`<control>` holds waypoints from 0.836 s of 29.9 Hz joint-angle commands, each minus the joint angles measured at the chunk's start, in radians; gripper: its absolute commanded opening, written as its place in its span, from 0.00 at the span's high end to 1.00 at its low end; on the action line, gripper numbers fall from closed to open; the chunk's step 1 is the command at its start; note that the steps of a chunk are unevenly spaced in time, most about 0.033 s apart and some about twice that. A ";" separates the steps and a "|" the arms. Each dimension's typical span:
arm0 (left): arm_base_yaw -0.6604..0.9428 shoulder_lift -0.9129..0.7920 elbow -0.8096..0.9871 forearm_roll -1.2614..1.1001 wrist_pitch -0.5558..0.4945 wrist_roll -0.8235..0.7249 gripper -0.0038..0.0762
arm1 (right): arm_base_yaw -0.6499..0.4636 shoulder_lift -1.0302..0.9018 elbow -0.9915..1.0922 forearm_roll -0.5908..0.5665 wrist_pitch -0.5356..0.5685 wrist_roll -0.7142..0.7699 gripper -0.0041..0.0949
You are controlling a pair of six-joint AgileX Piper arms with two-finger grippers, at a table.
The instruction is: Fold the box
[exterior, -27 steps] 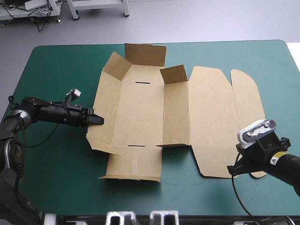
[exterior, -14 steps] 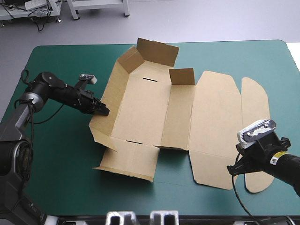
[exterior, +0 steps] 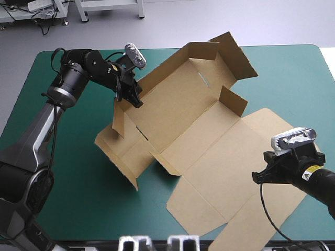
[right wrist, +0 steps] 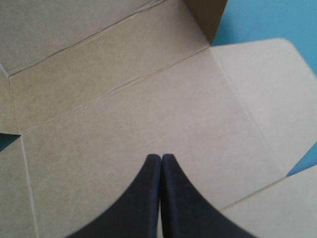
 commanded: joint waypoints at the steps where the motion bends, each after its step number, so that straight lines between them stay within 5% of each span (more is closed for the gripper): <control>1: -0.036 -0.058 -0.078 0.015 -0.087 0.020 0.96 | 0.001 -0.001 -0.036 -0.001 -0.113 0.069 0.98; 7: -0.107 -0.058 -0.112 0.127 -0.048 0.054 0.96 | 0.001 0.013 -0.072 -0.023 -0.181 0.080 0.98; 25: -0.213 -0.077 -0.106 0.073 0.107 0.238 0.96 | 0.001 0.312 -0.434 -0.117 -0.153 0.079 0.98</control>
